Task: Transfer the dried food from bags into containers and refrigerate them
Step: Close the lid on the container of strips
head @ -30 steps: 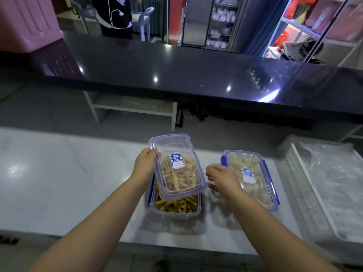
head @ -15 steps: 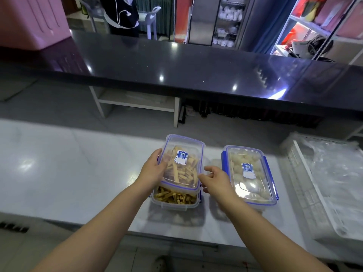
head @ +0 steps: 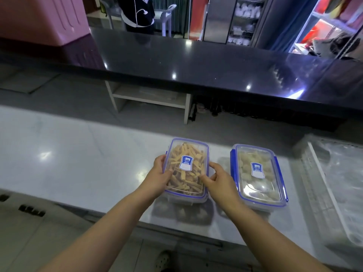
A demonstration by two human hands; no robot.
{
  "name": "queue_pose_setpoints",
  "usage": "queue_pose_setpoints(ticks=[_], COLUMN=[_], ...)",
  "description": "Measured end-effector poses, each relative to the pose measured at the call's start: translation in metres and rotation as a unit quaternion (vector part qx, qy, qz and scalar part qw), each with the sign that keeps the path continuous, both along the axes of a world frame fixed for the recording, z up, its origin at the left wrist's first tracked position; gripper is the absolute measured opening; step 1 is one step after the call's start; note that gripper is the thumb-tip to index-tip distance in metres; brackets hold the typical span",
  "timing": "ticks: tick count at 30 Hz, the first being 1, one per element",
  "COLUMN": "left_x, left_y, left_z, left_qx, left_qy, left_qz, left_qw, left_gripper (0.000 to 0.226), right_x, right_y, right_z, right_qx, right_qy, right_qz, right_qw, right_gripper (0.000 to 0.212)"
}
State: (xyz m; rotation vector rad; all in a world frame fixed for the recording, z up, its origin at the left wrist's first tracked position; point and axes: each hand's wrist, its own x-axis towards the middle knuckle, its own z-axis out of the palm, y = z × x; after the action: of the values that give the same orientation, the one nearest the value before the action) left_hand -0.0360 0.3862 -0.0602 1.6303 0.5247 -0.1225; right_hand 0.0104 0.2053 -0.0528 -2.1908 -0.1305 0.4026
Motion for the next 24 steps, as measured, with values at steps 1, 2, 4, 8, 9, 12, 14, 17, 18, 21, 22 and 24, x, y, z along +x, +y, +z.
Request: queue_pose_setpoints(ticks=[1,2,4,8,9,12,14,17,18,21,22,24], left_x=[-0.001,-0.002,-0.002,0.002,0.003,0.009,0.011,0.009,0.008,0.003,0.001,-0.004], left_y=[0.0,0.0,0.0,0.0,0.0,0.001,0.002,0.004,0.005,0.01,0.012,0.016], left_z=[-0.002,-0.003,-0.005,-0.003,-0.001,0.006,0.01,0.01,0.009,0.007,0.007,0.006], left_qx=[-0.004,-0.005,-0.002,0.003,-0.007,-0.029,-0.036,-0.048,-0.049,-0.029,-0.016,0.002], left_qy=[0.001,0.002,0.007,0.01,0.012,0.021,0.027,0.029,0.028,0.019,0.015,0.011], left_qz=[0.005,0.008,0.011,0.016,0.019,0.026,0.026,0.022,0.021,0.022,0.025,0.033], left_qw=[1.0,1.0,1.0,1.0,1.0,0.999,0.999,0.998,0.998,0.999,0.999,0.999], left_gripper=[0.038,0.039,0.038,0.037,0.037,0.035,0.035,0.037,0.038,0.037,0.035,0.029], right_x=[-0.001,-0.002,-0.002,0.0,0.002,0.008,0.01,0.009,0.009,0.007,0.007,0.005], right_y=[0.0,0.0,0.0,0.0,0.0,0.002,0.003,0.003,0.003,0.002,0.002,0.001], right_z=[0.0,0.0,-0.002,-0.002,-0.002,-0.002,-0.002,-0.002,-0.002,-0.002,-0.002,0.0], right_qx=[-0.001,-0.002,-0.003,0.008,0.003,-0.01,-0.008,0.002,0.006,0.016,0.018,0.021], right_qy=[-0.004,-0.007,-0.009,0.0,-0.001,-0.016,-0.018,-0.005,0.0,-0.001,-0.004,-0.01], right_qz=[0.004,0.007,0.009,0.009,0.006,-0.005,-0.008,-0.008,-0.008,-0.005,-0.002,0.004], right_qw=[1.0,1.0,1.0,1.0,1.0,1.0,1.0,1.0,1.0,1.0,1.0,1.0], right_gripper=[0.045,0.045,0.044,0.045,0.046,0.045,0.043,0.044,0.045,0.046,0.045,0.045])
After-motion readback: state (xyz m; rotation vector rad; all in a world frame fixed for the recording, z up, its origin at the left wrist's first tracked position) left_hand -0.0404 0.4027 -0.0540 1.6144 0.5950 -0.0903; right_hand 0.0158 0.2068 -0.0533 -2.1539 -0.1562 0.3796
